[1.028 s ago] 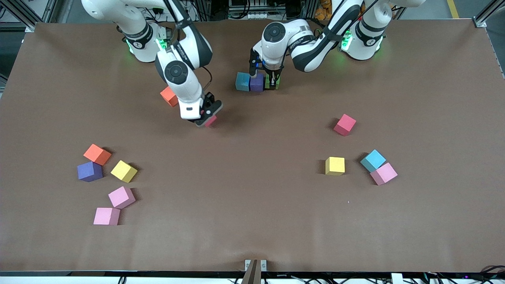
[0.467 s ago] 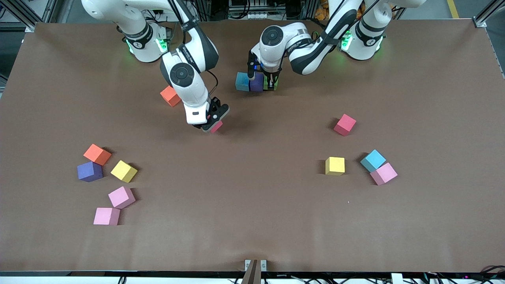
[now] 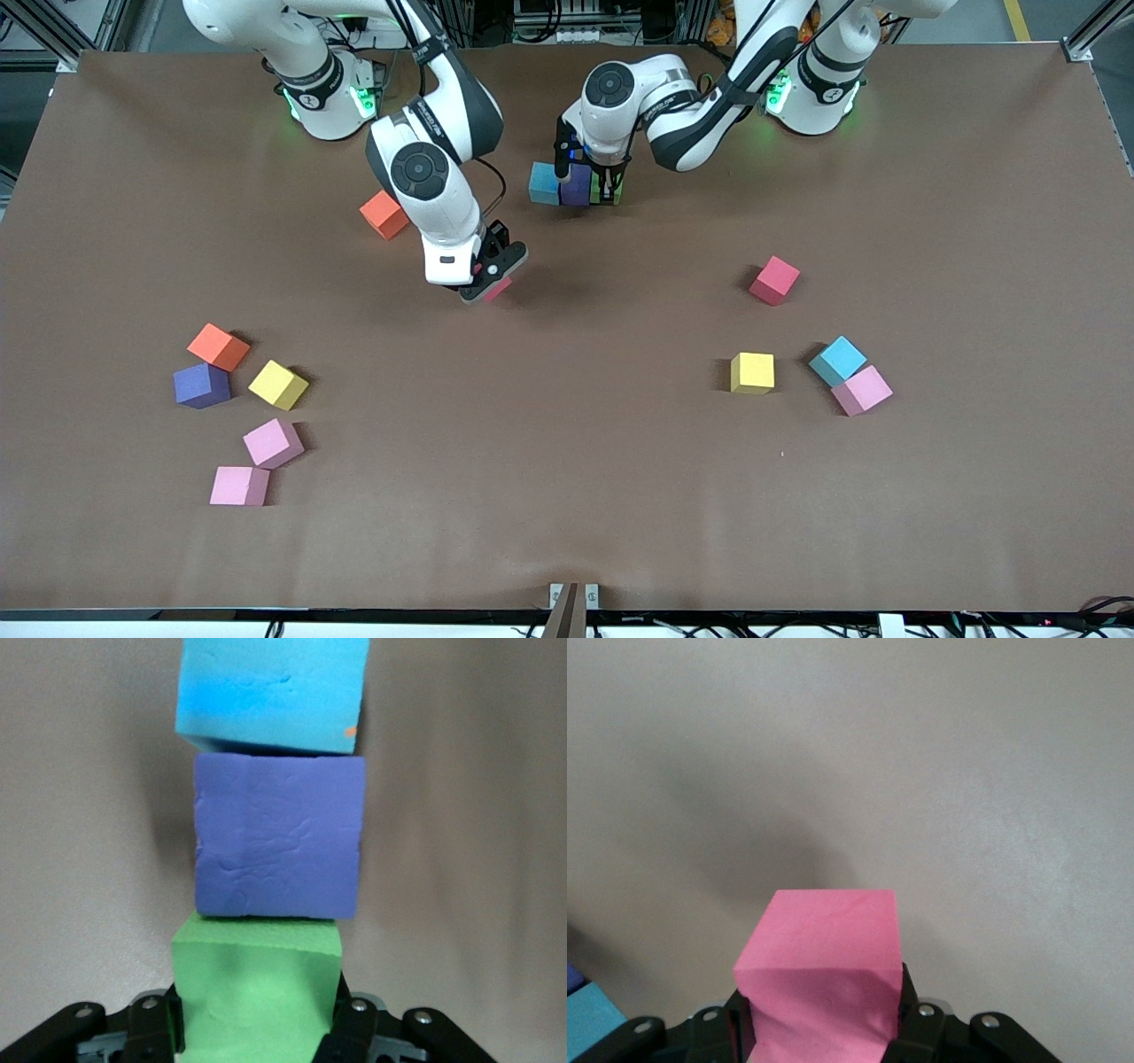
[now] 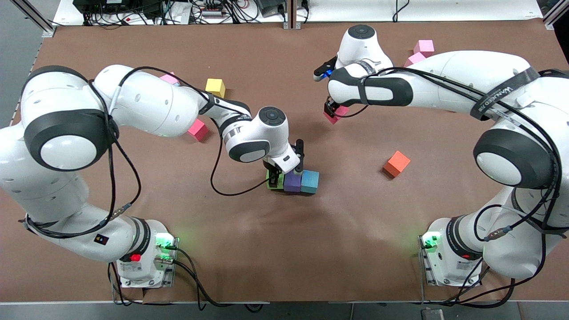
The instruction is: Form number 2 with 11 blocks
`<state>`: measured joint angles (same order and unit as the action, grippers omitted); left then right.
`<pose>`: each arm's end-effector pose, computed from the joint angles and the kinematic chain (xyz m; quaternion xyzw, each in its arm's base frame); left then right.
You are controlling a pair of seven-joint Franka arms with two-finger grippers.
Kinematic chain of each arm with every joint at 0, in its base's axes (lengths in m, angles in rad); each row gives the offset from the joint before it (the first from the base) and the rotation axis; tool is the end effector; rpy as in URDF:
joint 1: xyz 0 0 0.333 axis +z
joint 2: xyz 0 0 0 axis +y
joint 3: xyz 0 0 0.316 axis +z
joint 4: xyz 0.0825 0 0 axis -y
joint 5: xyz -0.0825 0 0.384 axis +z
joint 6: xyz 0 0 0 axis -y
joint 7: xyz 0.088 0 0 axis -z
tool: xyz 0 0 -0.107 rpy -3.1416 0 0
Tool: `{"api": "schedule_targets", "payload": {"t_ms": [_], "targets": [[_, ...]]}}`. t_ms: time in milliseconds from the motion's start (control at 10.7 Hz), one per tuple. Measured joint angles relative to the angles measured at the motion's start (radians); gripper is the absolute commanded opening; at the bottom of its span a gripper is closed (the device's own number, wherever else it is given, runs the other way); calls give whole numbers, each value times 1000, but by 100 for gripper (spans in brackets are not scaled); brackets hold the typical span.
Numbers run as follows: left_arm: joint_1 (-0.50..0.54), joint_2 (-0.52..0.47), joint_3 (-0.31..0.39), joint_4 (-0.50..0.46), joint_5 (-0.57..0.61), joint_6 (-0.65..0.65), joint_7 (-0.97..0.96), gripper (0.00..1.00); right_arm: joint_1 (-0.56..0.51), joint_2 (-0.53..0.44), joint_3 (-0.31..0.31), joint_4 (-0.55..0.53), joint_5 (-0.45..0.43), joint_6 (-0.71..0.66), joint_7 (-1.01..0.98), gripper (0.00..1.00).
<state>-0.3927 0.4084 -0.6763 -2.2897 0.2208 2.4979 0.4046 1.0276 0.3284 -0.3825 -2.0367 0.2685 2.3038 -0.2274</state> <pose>0.2382 -0.4615 0.2034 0.6838 -0.7254 -0.0637 0.0467 0.4652 0.3643 0.2905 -0.9376 -0.3453 0.0217 0.0339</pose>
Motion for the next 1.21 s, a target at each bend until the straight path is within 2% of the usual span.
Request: {"api": "schedule_targets", "payload": {"t_ms": [93, 187, 467, 841, 1215], "targets": [[-1, 3, 6, 2, 5, 2, 0, 93, -7, 16, -1, 10, 0, 1, 4, 22], [-1, 7, 9, 4, 6, 3, -3, 100, -16, 29, -2, 19, 2, 1, 7, 23], [-4, 14, 12, 9, 10, 5, -83, 100, -22, 41, -5, 33, 3, 1, 32, 23], [-12, 9, 12, 16, 12, 7, -95, 100, -22, 42, -5, 35, 6, -6, 47, 22], [-2, -86, 13, 18, 13, -33, -103, 100, 0, 42, 4, 37, 10, -3, 244, 21]]}}
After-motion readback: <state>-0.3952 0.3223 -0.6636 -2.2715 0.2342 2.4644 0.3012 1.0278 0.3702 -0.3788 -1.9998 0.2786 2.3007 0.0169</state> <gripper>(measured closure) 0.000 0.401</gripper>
